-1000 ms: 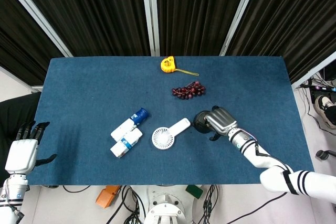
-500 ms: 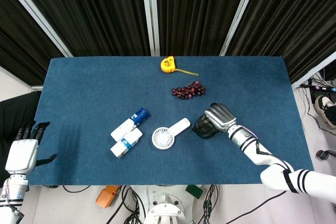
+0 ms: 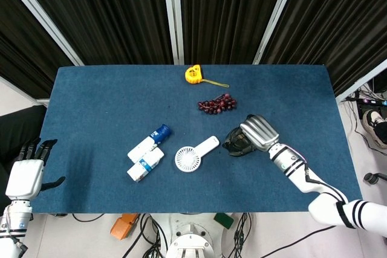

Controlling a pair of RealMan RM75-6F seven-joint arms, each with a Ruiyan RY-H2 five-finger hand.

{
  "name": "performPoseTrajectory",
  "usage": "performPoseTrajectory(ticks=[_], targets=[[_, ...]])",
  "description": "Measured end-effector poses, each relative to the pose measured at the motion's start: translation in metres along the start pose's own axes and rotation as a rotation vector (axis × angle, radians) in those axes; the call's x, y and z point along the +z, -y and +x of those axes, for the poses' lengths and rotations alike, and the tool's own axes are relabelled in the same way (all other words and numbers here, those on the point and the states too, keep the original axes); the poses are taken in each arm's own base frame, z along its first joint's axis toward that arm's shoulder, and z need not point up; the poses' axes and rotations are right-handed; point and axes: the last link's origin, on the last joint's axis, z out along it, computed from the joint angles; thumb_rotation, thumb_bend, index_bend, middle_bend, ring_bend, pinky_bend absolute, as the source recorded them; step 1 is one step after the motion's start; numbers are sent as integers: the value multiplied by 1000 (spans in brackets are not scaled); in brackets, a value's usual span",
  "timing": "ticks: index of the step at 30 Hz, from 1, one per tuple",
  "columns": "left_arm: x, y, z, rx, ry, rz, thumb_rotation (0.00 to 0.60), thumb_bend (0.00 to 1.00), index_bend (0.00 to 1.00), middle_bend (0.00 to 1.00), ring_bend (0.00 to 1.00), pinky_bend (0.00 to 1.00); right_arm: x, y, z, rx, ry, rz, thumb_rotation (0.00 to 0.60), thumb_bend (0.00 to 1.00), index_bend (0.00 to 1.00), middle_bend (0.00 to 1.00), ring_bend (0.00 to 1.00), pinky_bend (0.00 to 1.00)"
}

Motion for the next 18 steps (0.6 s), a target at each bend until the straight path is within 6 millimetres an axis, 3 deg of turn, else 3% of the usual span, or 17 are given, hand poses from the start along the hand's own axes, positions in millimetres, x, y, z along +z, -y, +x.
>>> performPoseTrajectory(ticks=[1, 6, 18], targets=[[0, 0, 0, 0, 0, 0, 600, 108, 115, 129, 52, 8, -1, 1, 0, -6, -7, 2, 406, 353, 1000, 1000, 1000, 501], [0, 0, 0, 0, 0, 0, 600, 108, 115, 129, 52, 8, -6, 3, 1, -16, -19, 10, 405, 453, 1000, 1000, 1000, 504], [-4, 4, -1, 6, 0, 7, 600, 108, 115, 129, 52, 8, -13, 4, 0, -60, -44, 22, 425, 529, 1000, 1000, 1000, 542]])
